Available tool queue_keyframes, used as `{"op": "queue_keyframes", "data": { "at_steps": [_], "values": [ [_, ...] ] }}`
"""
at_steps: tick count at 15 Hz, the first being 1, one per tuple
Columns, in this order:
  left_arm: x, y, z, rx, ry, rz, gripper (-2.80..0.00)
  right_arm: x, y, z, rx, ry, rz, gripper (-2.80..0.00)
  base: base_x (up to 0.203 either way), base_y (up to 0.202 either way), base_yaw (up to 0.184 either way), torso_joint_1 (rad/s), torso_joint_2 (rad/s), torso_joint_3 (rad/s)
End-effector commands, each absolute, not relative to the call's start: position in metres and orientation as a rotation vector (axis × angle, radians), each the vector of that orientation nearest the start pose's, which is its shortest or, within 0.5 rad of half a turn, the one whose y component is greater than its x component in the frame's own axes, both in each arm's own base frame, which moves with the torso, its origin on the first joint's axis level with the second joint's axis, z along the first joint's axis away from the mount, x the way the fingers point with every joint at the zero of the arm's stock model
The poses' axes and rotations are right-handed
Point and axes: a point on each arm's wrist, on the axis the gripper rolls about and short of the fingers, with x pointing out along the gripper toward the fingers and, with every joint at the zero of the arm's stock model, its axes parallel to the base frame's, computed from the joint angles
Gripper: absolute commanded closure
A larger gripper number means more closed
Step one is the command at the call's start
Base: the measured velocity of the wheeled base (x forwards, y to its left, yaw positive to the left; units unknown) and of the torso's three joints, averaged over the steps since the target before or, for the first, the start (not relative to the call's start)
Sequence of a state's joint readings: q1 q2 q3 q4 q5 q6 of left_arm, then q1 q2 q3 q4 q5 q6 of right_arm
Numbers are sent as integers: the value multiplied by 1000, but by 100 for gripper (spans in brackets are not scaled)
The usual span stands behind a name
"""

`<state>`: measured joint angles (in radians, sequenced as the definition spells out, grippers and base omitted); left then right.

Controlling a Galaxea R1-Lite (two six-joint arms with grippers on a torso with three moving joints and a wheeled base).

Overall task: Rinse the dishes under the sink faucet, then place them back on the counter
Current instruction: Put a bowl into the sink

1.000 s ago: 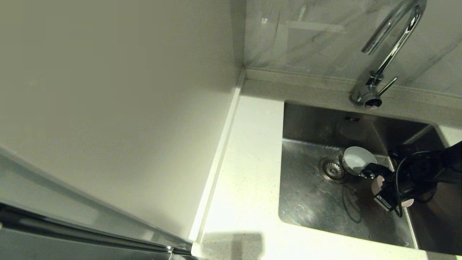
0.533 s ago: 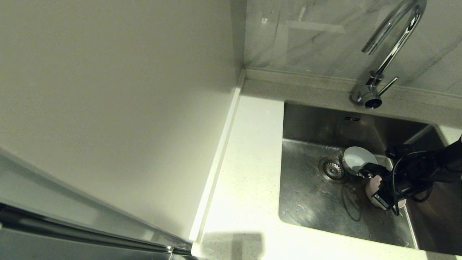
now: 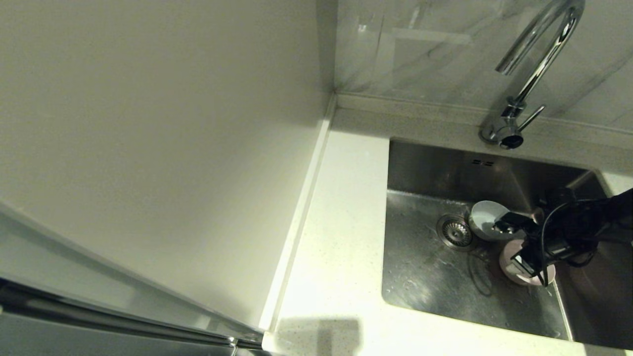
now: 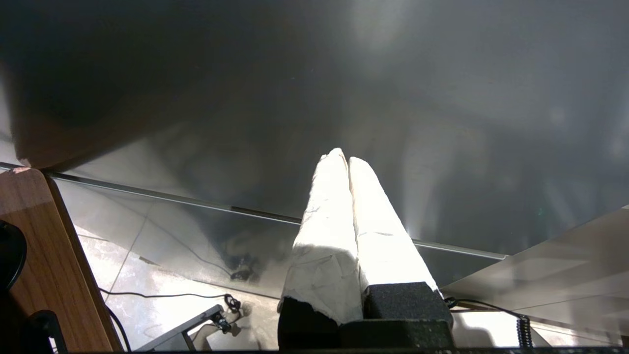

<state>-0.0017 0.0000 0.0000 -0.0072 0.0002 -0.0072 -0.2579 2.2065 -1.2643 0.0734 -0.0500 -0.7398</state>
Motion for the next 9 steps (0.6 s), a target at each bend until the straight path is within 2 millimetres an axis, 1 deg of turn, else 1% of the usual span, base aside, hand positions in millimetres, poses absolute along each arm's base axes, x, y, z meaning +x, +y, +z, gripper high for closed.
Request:
{"op": "queue_keyframes", "data": {
  "at_steps": [1,3,5,8,9],
  "values": [
    [-23,0,75,-8,-5,-2,0,371,-100,103,-558,956,44,-280,0,0,0,0,0,0],
    [-23,0,75,-8,-5,-2,0,355,-96,135,-530,890,4,-280,0,0,0,0,0,0],
    [-23,0,75,-8,-5,-2,0,335,-95,161,-517,838,-18,-280,0,0,0,0,0,0],
    [-23,0,75,-8,-5,-2,0,290,-98,205,-466,822,-2,-280,0,0,0,0,0,0],
    [-23,0,75,-8,-5,-2,0,270,-99,219,-436,841,6,-280,0,0,0,0,0,0]
  ]
}}
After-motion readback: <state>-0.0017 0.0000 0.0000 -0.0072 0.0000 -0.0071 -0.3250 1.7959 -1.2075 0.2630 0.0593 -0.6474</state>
